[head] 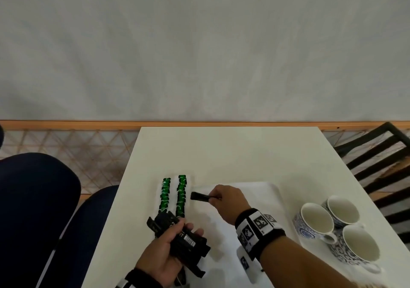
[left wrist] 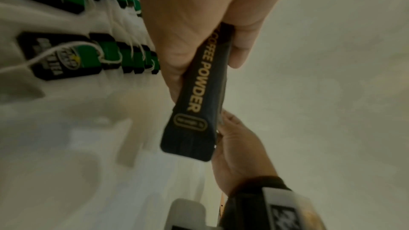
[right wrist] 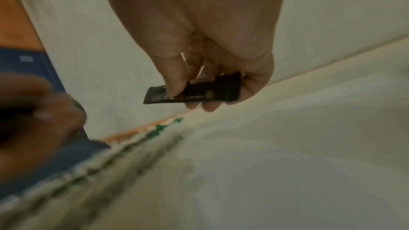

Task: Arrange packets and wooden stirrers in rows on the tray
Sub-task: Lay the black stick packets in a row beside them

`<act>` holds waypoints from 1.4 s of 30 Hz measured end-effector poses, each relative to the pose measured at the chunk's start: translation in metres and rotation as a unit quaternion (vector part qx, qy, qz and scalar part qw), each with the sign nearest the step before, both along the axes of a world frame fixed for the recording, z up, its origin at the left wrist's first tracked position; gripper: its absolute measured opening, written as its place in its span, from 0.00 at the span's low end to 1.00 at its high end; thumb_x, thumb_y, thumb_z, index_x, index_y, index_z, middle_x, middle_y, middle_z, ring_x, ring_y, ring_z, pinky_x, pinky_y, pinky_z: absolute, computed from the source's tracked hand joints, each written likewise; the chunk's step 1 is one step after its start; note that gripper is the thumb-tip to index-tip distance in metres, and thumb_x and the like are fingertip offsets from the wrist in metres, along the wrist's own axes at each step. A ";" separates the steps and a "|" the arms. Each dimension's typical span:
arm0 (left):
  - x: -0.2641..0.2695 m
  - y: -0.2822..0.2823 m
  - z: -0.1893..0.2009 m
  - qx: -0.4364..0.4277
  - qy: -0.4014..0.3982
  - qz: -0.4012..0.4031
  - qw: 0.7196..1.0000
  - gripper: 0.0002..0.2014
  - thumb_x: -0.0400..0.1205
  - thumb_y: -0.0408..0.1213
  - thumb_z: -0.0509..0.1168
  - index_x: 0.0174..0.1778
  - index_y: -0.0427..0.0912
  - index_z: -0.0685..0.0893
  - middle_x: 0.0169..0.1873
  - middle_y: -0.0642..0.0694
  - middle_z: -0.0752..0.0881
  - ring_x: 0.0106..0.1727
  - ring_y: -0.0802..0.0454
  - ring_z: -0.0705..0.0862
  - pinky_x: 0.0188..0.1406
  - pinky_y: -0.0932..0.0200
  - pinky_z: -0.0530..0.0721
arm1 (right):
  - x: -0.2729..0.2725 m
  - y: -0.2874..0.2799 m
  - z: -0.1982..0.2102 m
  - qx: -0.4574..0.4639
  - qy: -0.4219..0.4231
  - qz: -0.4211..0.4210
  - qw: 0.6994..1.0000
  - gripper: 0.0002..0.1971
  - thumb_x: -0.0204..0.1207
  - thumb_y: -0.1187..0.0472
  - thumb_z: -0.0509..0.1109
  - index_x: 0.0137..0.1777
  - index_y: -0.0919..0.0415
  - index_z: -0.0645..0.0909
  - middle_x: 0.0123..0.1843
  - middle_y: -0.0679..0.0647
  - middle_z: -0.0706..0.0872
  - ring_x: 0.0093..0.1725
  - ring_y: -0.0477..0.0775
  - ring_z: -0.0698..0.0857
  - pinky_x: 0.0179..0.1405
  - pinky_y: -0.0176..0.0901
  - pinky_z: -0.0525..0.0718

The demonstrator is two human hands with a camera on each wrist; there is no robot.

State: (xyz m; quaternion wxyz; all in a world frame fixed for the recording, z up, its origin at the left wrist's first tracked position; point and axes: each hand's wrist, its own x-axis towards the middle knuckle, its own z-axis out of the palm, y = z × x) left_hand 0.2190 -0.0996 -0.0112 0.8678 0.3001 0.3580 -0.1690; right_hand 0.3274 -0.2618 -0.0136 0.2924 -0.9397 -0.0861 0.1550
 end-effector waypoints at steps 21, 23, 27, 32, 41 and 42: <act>0.004 0.010 0.010 0.005 0.000 0.014 1.000 0.05 0.77 0.26 0.62 0.46 0.33 0.82 0.33 0.32 0.87 0.39 0.27 0.89 0.61 0.30 0.77 | 0.041 0.013 -0.043 -0.158 -0.106 0.056 0.980 0.13 0.81 0.50 0.65 0.65 0.47 0.79 0.61 0.47 0.81 0.65 0.55 0.73 0.64 0.51 0.70; 0.004 0.011 0.011 -0.004 -0.006 0.014 1.000 0.07 0.73 0.26 0.64 0.46 0.33 0.82 0.33 0.32 0.86 0.38 0.28 0.89 0.59 0.31 0.78 | 0.046 0.015 -0.042 -0.192 -0.094 0.077 0.974 0.12 0.82 0.51 0.64 0.63 0.47 0.80 0.58 0.48 0.82 0.64 0.55 0.73 0.63 0.52 0.70; 0.004 0.011 0.008 -0.007 -0.009 0.013 1.000 0.11 0.68 0.27 0.65 0.46 0.33 0.82 0.33 0.32 0.86 0.37 0.28 0.89 0.54 0.34 0.80 | 0.052 0.018 -0.037 -0.217 -0.078 0.103 0.968 0.12 0.80 0.48 0.66 0.60 0.47 0.82 0.55 0.48 0.82 0.61 0.54 0.73 0.62 0.53 0.70; 0.003 0.012 0.004 -0.006 -0.015 0.003 1.000 0.11 0.69 0.27 0.65 0.47 0.33 0.82 0.34 0.33 0.86 0.39 0.28 0.89 0.45 0.38 0.85 | 0.054 0.016 -0.037 -0.194 -0.124 0.079 0.970 0.07 0.80 0.53 0.67 0.55 0.49 0.81 0.54 0.48 0.82 0.59 0.55 0.74 0.58 0.51 0.70; 0.005 0.015 0.000 -0.007 -0.012 0.004 1.000 0.07 0.76 0.26 0.62 0.48 0.33 0.82 0.34 0.32 0.86 0.39 0.28 0.89 0.36 0.37 0.88 | 0.057 0.020 -0.039 -0.188 -0.139 0.081 0.969 0.08 0.79 0.51 0.68 0.57 0.47 0.81 0.57 0.48 0.81 0.60 0.55 0.74 0.59 0.52 0.69; 0.004 0.014 -0.001 -0.004 -0.011 0.004 1.000 0.09 0.73 0.26 0.64 0.48 0.33 0.82 0.34 0.32 0.86 0.39 0.28 0.89 0.40 0.37 0.87 | 0.057 0.020 -0.039 -0.190 -0.139 0.083 0.968 0.09 0.79 0.51 0.68 0.58 0.46 0.80 0.57 0.48 0.82 0.61 0.55 0.74 0.59 0.52 0.69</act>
